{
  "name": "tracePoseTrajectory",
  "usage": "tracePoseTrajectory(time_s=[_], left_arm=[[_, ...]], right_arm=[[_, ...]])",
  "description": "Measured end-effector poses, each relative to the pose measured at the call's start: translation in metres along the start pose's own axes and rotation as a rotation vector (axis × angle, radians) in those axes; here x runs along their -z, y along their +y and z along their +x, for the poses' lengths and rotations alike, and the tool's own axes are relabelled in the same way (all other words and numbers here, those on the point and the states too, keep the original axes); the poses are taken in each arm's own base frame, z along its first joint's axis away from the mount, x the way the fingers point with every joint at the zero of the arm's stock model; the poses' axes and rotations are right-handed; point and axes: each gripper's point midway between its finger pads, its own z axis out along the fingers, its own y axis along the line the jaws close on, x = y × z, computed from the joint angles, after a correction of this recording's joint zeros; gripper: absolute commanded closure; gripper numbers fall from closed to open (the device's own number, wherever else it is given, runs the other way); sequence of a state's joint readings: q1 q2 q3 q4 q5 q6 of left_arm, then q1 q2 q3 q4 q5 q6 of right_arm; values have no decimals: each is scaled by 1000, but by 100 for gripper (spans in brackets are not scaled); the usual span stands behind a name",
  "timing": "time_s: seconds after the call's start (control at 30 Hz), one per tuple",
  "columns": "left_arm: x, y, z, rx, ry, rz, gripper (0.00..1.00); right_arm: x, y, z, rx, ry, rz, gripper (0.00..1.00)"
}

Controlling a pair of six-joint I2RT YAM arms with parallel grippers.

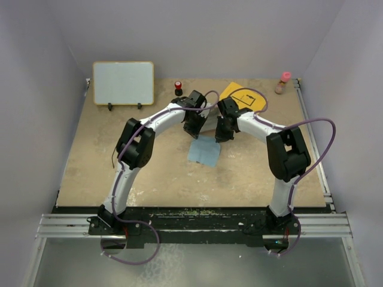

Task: Organize the sunglasses
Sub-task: Fold the glasses cleaning cloth at the center of the board.

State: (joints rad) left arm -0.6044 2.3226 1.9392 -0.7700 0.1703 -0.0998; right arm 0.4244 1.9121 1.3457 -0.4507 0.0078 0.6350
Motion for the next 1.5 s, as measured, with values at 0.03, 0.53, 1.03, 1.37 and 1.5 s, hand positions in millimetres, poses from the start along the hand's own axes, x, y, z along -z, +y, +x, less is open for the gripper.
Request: tracePoseTrajectory(time_s=[0.03, 0.53, 1.03, 1.37, 1.5], left_arm=[[0, 0, 0, -5, 1, 4, 96], [35, -10, -19, -76, -83, 32, 96], [45, -10, -5, -135, -90, 35, 96], [44, -9, -1, -148, -83, 33, 96], [46, -8, -3, -160, -88, 27, 96]], right_arm=[[0, 0, 0, 0, 0, 0, 100], [4, 3, -5, 19, -9, -10, 100], [15, 10, -17, 35, -63, -44, 100], [15, 13, 5, 60, -33, -94, 100], [17, 22, 8, 85, -41, -111, 100]])
